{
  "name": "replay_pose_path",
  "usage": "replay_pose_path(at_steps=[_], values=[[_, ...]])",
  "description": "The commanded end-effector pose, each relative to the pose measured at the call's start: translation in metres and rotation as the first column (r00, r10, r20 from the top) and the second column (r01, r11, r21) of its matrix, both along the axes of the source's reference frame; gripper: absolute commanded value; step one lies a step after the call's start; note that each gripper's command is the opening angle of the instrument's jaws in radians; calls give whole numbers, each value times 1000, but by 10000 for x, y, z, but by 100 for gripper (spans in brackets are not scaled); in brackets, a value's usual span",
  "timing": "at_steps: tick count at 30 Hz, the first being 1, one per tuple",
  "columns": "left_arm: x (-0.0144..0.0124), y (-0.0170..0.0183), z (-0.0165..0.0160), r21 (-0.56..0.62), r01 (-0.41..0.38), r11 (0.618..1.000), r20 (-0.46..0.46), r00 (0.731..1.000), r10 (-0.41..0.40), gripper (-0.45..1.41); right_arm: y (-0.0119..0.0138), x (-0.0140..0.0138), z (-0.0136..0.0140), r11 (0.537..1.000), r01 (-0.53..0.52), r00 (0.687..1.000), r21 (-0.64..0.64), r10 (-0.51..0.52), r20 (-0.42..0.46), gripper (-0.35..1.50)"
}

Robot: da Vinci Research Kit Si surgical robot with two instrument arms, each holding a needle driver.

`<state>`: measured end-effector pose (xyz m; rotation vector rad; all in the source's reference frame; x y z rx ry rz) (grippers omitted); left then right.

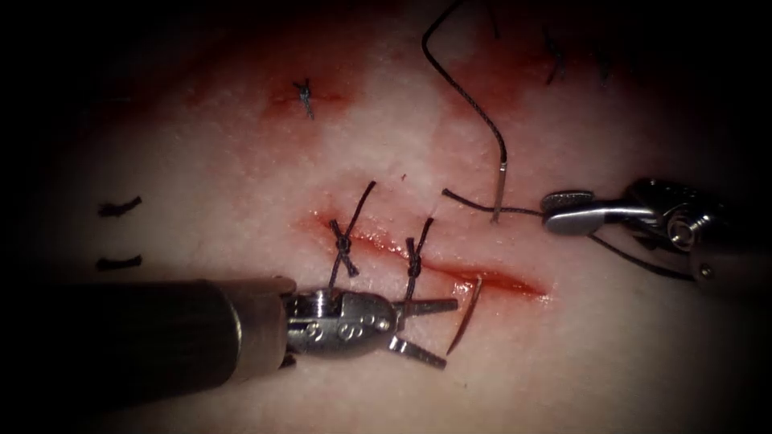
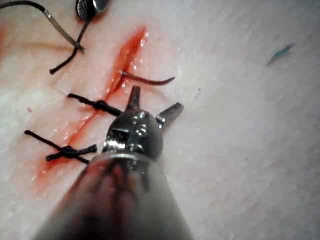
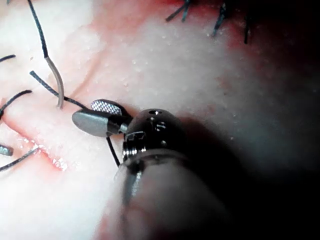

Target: Wound Closure

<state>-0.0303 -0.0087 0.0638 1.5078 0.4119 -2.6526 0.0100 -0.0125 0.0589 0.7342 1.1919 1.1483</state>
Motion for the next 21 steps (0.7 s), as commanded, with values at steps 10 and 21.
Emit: replay_pose_path(at_steps=[10,21], values=[[-18,-2,5,-57,26,998,54,998,-23,54,-7,12,10,1000,3,1000,-4,-3,-3,-1],[-31,1,-3,-95,5,995,156,988,10,7,-10,13,16,1000,5,1000,-11,-5,-3,-1]])
